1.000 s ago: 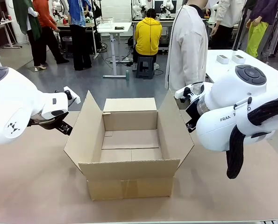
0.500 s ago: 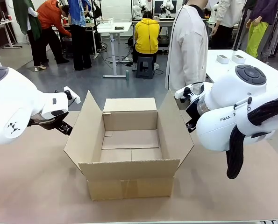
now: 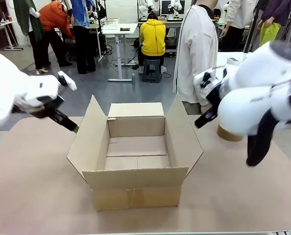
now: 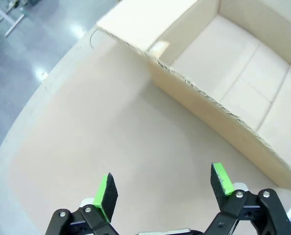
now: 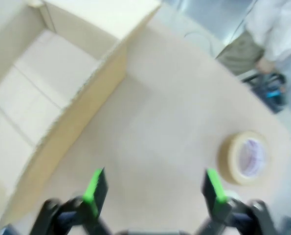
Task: Wrap the clocks to prevent damage.
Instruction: Open the side flaps of the Package Box.
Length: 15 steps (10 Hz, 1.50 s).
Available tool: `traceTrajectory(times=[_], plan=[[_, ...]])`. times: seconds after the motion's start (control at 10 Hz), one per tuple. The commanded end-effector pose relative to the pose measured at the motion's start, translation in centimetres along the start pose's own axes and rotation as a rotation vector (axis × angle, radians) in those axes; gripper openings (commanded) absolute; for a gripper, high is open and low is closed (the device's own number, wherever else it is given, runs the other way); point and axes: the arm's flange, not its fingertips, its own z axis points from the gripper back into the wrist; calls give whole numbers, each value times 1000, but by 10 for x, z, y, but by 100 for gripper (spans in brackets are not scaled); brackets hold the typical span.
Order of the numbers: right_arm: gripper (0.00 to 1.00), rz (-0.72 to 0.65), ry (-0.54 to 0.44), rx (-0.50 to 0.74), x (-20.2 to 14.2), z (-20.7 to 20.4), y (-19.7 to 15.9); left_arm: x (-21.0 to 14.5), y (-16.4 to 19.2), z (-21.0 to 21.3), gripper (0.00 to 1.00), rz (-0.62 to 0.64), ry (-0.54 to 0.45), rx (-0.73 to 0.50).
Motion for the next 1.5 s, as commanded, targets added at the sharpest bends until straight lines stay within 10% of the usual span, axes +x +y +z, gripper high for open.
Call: traceTrajectory(times=[0.0,0.4,1.1,1.4], plan=[[100,-3,52,-34,27,62,-13,19,19,55,100,-44,57,39],[100,52,61,-115,64,179,8,55,1,146,100,-101,66,178],[100,63,67,-89,63,182,4,56,4,142,100,-112,77,155],[100,166,-292,307,47,181,-62,40,66,159,100,-409,-206,-432]])
